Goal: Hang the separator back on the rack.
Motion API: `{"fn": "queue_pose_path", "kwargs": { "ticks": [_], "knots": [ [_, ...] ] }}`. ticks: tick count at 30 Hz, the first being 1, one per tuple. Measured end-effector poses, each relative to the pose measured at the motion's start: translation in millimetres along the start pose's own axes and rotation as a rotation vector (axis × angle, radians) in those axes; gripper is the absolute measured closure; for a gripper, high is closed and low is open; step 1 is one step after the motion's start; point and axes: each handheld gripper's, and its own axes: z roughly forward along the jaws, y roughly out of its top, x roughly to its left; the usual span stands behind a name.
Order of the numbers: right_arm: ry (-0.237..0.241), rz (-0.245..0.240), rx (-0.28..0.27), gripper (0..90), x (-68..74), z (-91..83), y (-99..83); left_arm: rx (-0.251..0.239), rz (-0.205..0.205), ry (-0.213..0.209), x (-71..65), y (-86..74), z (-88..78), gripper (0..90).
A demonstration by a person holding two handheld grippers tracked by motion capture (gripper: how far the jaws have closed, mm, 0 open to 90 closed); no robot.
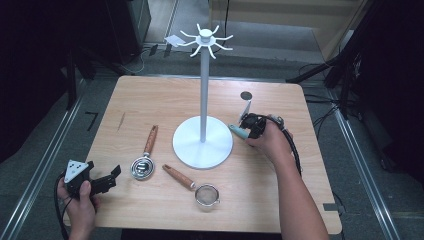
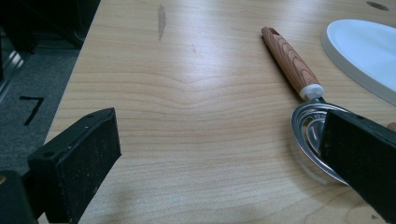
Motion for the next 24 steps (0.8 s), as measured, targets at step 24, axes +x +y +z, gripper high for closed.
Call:
{"fn": "queue_pose_path", "kwargs": {
  "ticks": [24],
  "knots": [
    [0.027,0.098,-0.315,71.0,1.6,-41.6,-26.5,0.001,-0.001,0.0,0.1,0.1,0.2,0.0]
  ]
}}
